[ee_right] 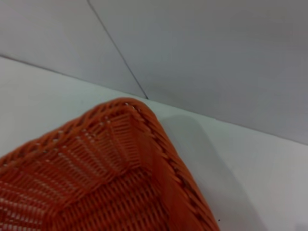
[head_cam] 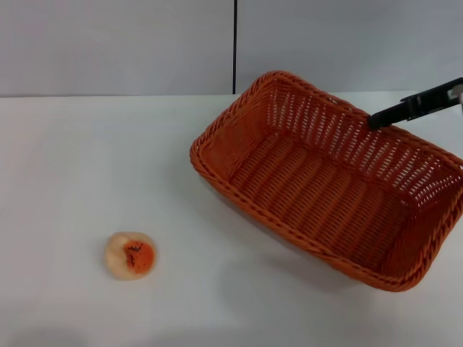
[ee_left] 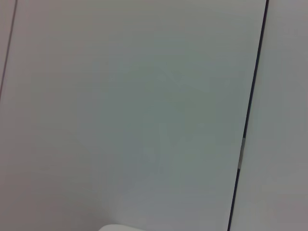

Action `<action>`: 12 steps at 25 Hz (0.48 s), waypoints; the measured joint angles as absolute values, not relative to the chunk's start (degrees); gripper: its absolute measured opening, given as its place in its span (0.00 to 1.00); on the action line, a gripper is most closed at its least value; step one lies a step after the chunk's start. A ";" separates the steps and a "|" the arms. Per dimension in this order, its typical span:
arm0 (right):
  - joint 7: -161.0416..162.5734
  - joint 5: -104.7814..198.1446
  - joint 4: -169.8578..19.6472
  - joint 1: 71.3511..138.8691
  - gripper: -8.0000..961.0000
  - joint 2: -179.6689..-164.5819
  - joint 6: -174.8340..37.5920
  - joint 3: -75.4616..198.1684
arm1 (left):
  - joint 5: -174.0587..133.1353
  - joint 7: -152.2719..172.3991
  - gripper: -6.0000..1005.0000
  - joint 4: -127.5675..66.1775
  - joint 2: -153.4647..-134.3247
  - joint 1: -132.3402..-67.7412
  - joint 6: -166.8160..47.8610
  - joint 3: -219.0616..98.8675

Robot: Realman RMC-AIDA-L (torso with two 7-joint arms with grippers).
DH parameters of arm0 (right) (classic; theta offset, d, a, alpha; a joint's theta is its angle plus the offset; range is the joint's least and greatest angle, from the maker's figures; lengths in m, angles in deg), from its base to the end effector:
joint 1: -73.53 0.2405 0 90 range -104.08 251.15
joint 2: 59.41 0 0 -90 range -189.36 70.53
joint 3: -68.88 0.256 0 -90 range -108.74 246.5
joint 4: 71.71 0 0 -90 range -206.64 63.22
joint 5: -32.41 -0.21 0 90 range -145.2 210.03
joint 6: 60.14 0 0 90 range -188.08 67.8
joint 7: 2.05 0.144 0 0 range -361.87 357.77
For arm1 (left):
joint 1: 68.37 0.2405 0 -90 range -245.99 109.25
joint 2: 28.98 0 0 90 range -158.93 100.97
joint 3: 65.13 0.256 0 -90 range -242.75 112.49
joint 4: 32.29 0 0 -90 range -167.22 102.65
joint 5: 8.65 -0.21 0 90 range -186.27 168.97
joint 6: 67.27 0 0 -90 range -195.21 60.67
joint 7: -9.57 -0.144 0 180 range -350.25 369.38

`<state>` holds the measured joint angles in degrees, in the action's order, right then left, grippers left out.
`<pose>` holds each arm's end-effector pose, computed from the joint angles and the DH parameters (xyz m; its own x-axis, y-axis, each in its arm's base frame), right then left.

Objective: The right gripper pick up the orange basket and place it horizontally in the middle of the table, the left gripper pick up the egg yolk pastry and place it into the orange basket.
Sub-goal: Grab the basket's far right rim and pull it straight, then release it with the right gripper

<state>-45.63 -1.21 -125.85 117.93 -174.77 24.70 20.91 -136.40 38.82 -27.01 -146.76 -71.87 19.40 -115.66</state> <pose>0.2220 0.4069 0.0472 0.5940 -0.7958 -0.1175 -0.7754 -0.5275 -0.3472 -0.4385 0.1514 0.0557 0.5923 -0.0318 0.8051 0.7922 0.2050 -0.5748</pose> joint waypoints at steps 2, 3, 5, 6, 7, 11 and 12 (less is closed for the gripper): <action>-46.92 -1.40 -123.85 117.88 0.58 -174.81 22.42 20.60 | -136.38 38.66 0.74 -27.01 -146.76 -71.97 19.44 -115.73; -47.52 -1.54 -123.10 117.83 0.58 -174.82 21.54 20.57 | -136.37 38.60 0.74 -27.01 -146.76 -72.00 19.43 -115.80; -48.72 -1.68 -121.84 117.77 0.57 -175.02 19.99 20.73 | -136.37 38.58 0.74 -27.02 -146.77 -72.05 19.42 -115.85; -49.25 -1.69 -121.58 117.73 0.57 -175.15 19.44 20.85 | -136.35 38.57 0.74 -27.01 -146.78 -72.14 19.41 -115.88; -49.75 -1.71 -121.39 117.66 0.57 -175.31 18.82 20.95 | -136.35 38.56 0.74 -27.01 -146.78 -72.22 19.43 -115.88; -51.06 -1.78 -120.47 117.64 0.55 -175.67 16.76 20.90 | -136.35 38.55 0.74 -27.01 -146.80 -72.43 19.48 -115.94; -51.32 -1.84 -120.10 117.78 0.55 -175.74 16.28 20.79 | -136.35 38.55 0.74 -27.02 -146.81 -72.45 19.48 -115.94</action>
<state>-51.32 -1.84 -120.10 117.78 -175.74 16.28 20.79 -136.35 38.55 -27.02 -146.81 -72.45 19.48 -115.94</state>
